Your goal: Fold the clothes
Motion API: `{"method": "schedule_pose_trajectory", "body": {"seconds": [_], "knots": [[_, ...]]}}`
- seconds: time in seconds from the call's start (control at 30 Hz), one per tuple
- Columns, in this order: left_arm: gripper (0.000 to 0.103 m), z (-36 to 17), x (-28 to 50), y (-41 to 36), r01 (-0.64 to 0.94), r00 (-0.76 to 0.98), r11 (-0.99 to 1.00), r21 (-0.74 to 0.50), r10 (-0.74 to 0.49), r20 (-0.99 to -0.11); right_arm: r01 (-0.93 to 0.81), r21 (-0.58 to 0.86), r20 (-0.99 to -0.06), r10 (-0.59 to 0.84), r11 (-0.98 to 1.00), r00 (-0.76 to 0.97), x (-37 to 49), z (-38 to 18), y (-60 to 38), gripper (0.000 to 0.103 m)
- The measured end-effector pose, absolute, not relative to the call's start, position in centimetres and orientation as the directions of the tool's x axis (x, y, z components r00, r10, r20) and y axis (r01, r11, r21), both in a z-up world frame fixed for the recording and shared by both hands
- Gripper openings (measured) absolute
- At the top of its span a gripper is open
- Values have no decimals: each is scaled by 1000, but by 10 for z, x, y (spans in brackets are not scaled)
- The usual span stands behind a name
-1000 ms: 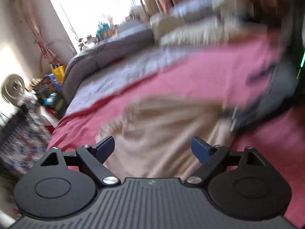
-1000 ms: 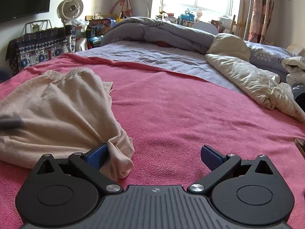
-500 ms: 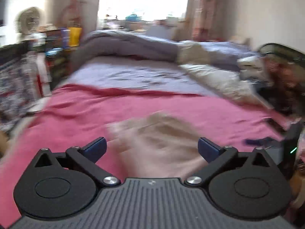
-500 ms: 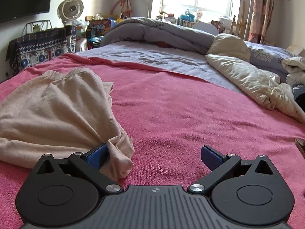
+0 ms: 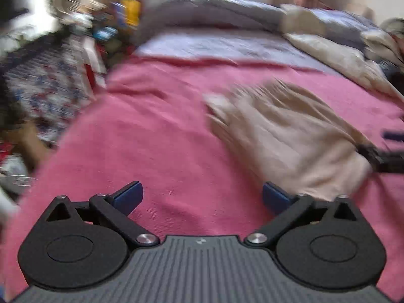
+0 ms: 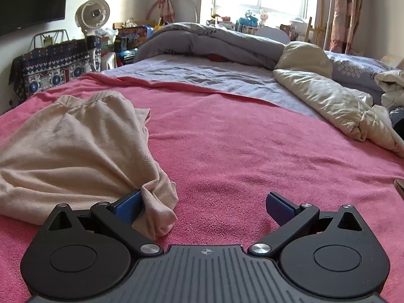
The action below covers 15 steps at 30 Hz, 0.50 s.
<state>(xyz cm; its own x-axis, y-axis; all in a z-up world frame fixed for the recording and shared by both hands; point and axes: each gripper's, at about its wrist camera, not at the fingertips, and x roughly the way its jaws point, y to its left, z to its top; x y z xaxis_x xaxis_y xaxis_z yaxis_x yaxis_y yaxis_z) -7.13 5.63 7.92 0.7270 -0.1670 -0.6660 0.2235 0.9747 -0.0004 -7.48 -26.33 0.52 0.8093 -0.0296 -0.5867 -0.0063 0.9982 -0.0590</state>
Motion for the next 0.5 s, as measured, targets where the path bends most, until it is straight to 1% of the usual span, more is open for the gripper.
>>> {"method": "schedule_pose_trajectory", "body": {"seconds": [0.1,0.13,0.17,0.23,0.33,0.37,0.4,0.43,0.5], "knots": [[100,109,-61,49,276,756,940,-201,-342,-558,-4,-69,-583,-37,998,811,-75,5,-260,103],[101,112,-55,33,321,747,922,-219,-388,-540,-4,-72,-582,-39,997,812,-76,6,-259,103],[101,113,-51,14,367,739,911,-188,-409,-536,-3,-75,-581,-41,997,813,-76,6,-258,103],[101,102,-48,-29,420,739,907,-41,-368,-565,-3,-77,-580,-42,997,813,-76,6,-258,103],[101,61,-49,-71,424,746,881,211,-208,-633,-3,-74,-581,-41,997,813,-76,6,-258,103],[103,46,-51,-72,416,751,867,275,-157,-641,-4,-74,-581,-40,997,813,-76,5,-259,103],[103,37,-55,-64,418,764,862,287,-162,-624,-5,-74,-580,-39,997,814,-76,5,-259,103],[103,35,-58,-48,423,762,873,242,-198,-617,-6,-75,-578,-39,997,815,-76,5,-259,103],[103,41,-52,-11,376,711,921,102,-216,-669,-7,-74,-578,-37,997,815,-76,4,-260,103]]}}
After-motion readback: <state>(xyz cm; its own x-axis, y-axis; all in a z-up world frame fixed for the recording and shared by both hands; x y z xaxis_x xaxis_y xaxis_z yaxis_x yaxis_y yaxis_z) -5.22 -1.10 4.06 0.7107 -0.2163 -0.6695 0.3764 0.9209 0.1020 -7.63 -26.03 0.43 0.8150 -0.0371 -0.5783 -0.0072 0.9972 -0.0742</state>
